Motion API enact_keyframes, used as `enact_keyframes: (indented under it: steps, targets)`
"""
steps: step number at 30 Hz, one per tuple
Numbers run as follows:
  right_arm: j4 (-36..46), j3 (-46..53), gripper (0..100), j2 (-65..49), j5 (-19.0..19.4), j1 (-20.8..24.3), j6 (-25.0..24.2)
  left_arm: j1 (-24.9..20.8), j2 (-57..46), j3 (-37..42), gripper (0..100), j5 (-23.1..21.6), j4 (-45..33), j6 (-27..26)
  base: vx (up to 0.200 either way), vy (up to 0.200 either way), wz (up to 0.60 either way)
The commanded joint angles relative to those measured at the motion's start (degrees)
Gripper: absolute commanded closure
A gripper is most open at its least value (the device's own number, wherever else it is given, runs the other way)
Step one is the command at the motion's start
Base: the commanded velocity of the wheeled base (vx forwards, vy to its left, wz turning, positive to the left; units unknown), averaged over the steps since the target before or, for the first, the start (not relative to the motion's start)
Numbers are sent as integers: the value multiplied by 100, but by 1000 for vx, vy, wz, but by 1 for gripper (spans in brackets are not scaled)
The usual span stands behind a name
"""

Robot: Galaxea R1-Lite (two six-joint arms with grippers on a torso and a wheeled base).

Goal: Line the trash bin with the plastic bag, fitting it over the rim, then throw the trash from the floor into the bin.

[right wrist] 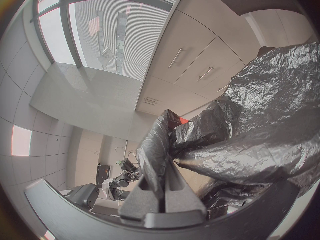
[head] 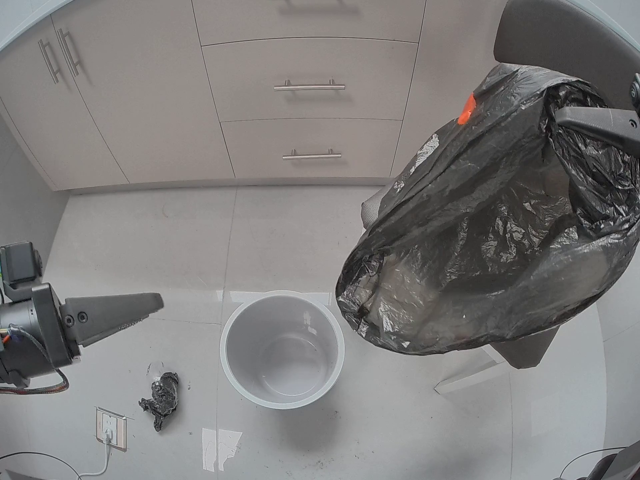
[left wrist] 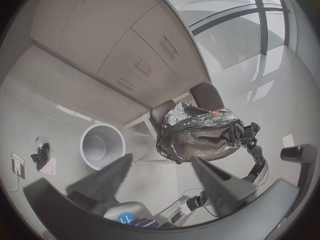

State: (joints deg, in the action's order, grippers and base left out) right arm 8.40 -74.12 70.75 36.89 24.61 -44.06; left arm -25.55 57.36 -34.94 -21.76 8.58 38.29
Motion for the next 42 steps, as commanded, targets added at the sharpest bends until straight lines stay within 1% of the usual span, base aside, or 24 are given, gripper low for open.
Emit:
enact_keyframes:
  steps: [1, 4, 5, 6, 9, 10, 12, 14, 17, 18, 19, 20, 22, 25, 28, 30, 31, 32, 33, 35, 36, 38, 42]
  targets:
    - [-5, -112, 100, -62, -6, 96, 2, -372, 390, 119, 0, 14, 56, -120, 0, 0, 0]
    - [4, -191, 100, -62, -6, 123, 2, -486, 628, 224, 0, 14, 284, -489, 0, 0, 0]
    - [4, -191, 100, -62, -6, 123, 2, -486, 628, 224, 0, 14, 284, -489, 0, 0, 0]
    - [4, -235, 100, -71, -6, 184, 2, -539, 803, 259, 0, 14, 504, -621, 0, 0, 0]
    - [4, -322, 100, -88, -15, 307, -6, -688, 1049, 286, 0, 14, 829, -665, 0, 0, 0]
    - [4, -322, 100, -88, -15, 307, -6, -688, 1049, 286, 0, 14, 829, -665, 0, 0, 0]
    - [-5, -454, 100, -62, -24, 386, -6, -934, 1234, 321, 0, 14, 1119, -718, 0, 0, 0]
    - [-5, -516, 100, -27, -41, 395, -6, -1057, 1331, 365, 0, 14, 1295, -806, 0, 0, 0]
    - [-14, -595, 100, 17, -77, 545, -6, -1259, 1630, 453, 0, 31, 1559, -1148, 0, 0, 0]
    - [-14, -595, 100, 17, -77, 545, -6, -1259, 1630, 453, 0, 31, 1559, -1148, 0, 0, 0]
    - [-14, -665, 100, 44, -103, 615, -6, -1330, 1779, 453, 0, 40, 1620, -1359, 0, 0, 0]
    - [-14, -700, 100, 44, -129, 632, -6, -1365, 1858, 444, 0, 40, 1629, -1447, 0, 0, 0]
    - [-49, -753, 100, 53, -235, 703, -6, -1418, 1999, 418, 0, 49, 1691, -1474, 0, 0, 0]
    - [-58, -850, 100, 105, -437, 808, 2, -1523, 2280, 435, 0, 49, 2095, -1474, 0, 0, 0]
    - [-58, -911, 100, 123, -463, 861, 2, -1602, 2640, 409, 0, 75, 2552, -1465, 0, 0, 0]
    - [-58, -920, 100, 132, -454, 870, 11, -1655, 2939, 295, 0, 181, 2877, -1447, 0, 0, 0]
    - [-58, -920, 100, 132, -454, 870, 11, -1664, 2983, 277, 0, 207, 2921, -1447, 0, 0, 0]
    - [-58, -920, 100, 140, -454, 870, 11, -1769, 3203, 198, 0, 392, 3141, -1447, 0, 0, 0]
    - [-58, -920, 100, 140, -454, 870, 11, -1769, 3203, 198, 0, 392, 3141, -1447, 0, 0, 0]
    - [-58, -920, 100, 123, -454, 914, 2, -1954, 3502, 119, 0, 770, 3361, -1465, 0, 0, 0]
    - [-58, -929, 100, 123, -454, 914, 2, -1980, 3537, 110, 0, 814, 3387, -1465, 0, 0, 0]
    - [-66, -964, 100, 123, -454, 914, 2, -2068, 3713, 5, 0, 1095, 3484, -1465, 0, 0, 0]
    - [-58, -982, 100, 123, -446, 993, 2, -2085, 3897, -127, 0, 1297, 3536, -1456, 0, 0, 0]
